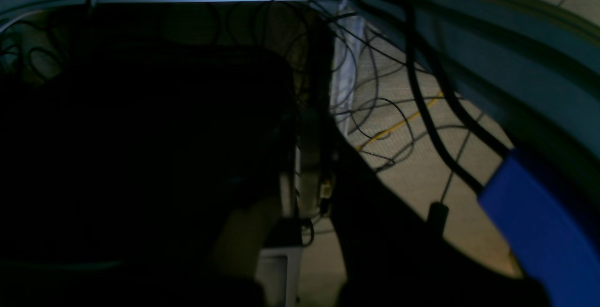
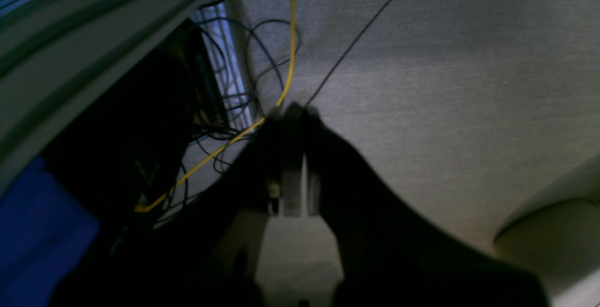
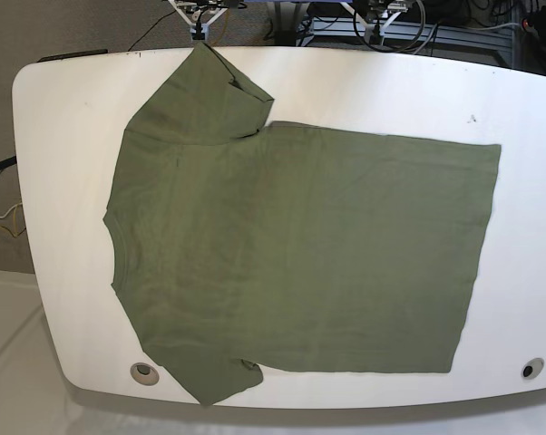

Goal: Fold the T-shirt properly

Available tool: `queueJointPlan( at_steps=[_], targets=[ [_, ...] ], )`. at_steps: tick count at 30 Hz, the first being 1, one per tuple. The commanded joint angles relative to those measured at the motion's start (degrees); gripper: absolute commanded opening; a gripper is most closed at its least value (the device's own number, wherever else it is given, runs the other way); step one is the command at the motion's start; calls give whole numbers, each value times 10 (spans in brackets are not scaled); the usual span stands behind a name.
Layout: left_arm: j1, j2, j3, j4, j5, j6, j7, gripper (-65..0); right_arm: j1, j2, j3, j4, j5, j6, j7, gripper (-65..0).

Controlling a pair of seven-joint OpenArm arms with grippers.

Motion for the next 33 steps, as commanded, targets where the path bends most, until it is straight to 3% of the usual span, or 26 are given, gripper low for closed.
queueJointPlan(
  at_steps=[1,33],
  targets=[
    [10,0,2,-4,0,2,2,-650,-7,3,0,-4,3,-4,-3,-645],
    [30,-3,4,-1,-2,-5,-3,-650,-25,12,0,-2,-5,2,-2,-650]
  ],
)
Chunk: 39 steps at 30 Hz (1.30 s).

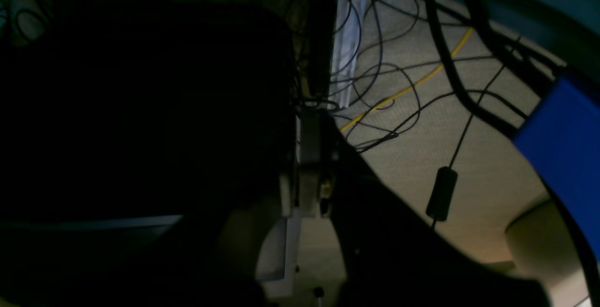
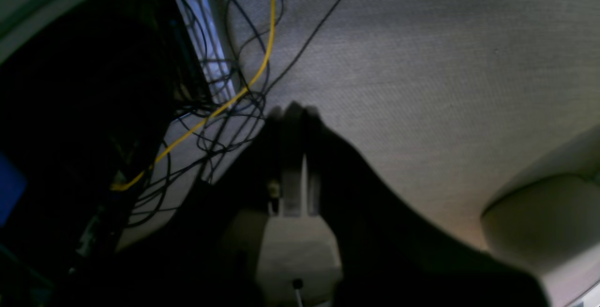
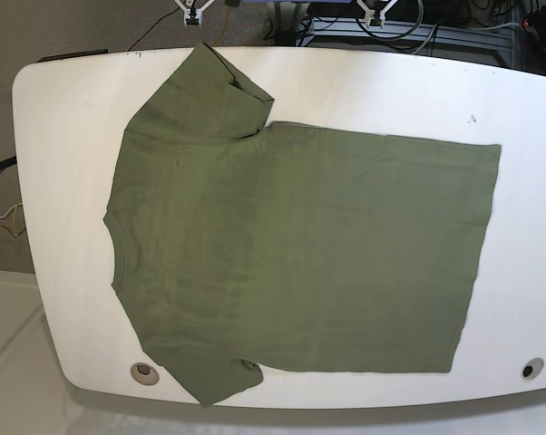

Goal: Fold the T-shirt properly

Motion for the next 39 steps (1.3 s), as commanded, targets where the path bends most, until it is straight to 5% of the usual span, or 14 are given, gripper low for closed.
queueJointPlan(
  at_steps=[1,24,39],
  targets=[
    [5,-2,1,0,2,0,-3,-650,-2,1,0,-1,-3,1,2,-650],
    [64,-24,6,102,-2,0,-19,-650,-35,10,3,43,5,7,20,-650],
    [181,-95,8,283,-5,1,12,-650,-157,35,2,157,8,11,19,-650]
  ],
)
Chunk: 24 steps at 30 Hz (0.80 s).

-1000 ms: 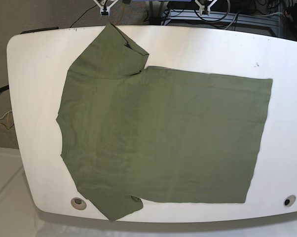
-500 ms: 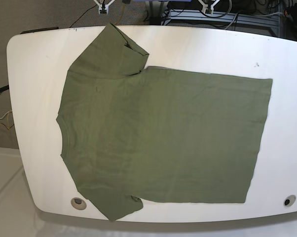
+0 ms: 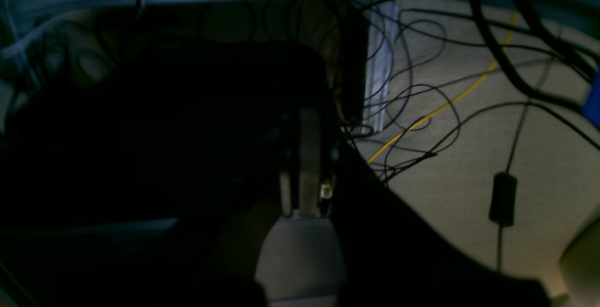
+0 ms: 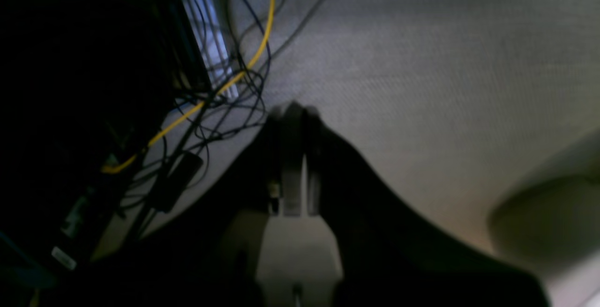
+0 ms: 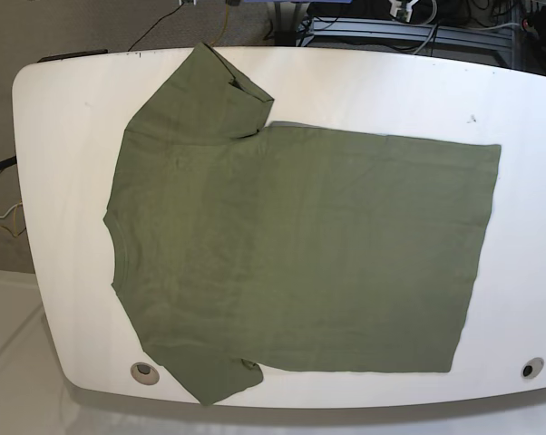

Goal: Fold the T-shirt properly

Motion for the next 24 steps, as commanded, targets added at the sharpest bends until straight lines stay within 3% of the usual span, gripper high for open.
queueJointPlan(
  at_steps=[1,5,24],
  targets=[
    [25,-13,-1,24,-1,5,6,-650,-28,13,2,21,3,-6,-6,-650],
    [91,-34,-1,114,-3,-9,-1,-650,-96,35,0,94,1,-4,-1,-650],
    [216,-61,-16,365,0,-20,-12,-650,-227,71,0,334,-9,0,13,-650]
  ],
)
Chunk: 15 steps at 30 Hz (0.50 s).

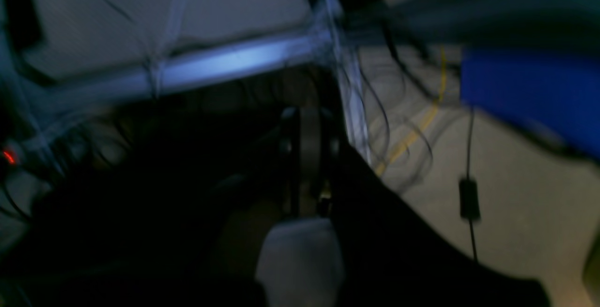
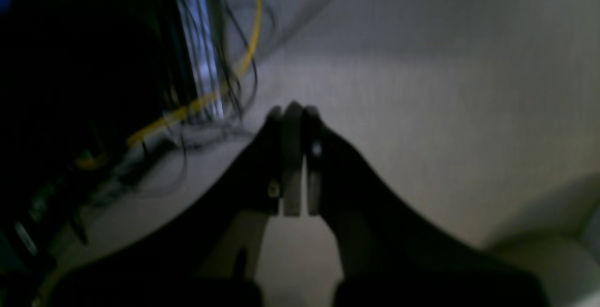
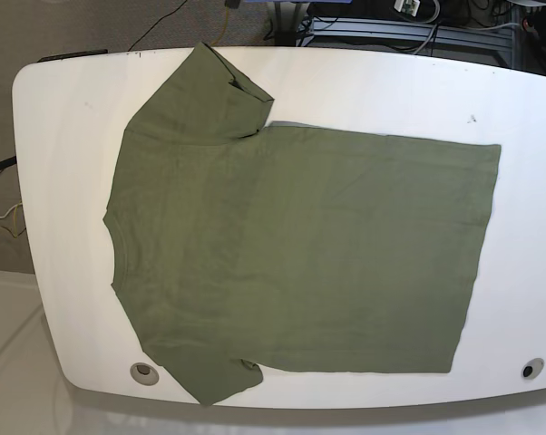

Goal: Fold the T-shirt properly

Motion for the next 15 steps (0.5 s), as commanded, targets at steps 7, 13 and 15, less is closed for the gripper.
queueJointPlan(
  at_steps=[7,13,15],
  targets=[
    [68,-31,-20,117,-11,3,2,-650,-88,22,32,174,-11,0,-5,-650],
    [120,-35,-71,222,-16,3,66,-650,-153,30,45,334,-14,4,-11,-650],
    [131,-36,-76,243,-18,2,70,-650,-164,30,47,360,-16,4,-17,-650]
  ],
)
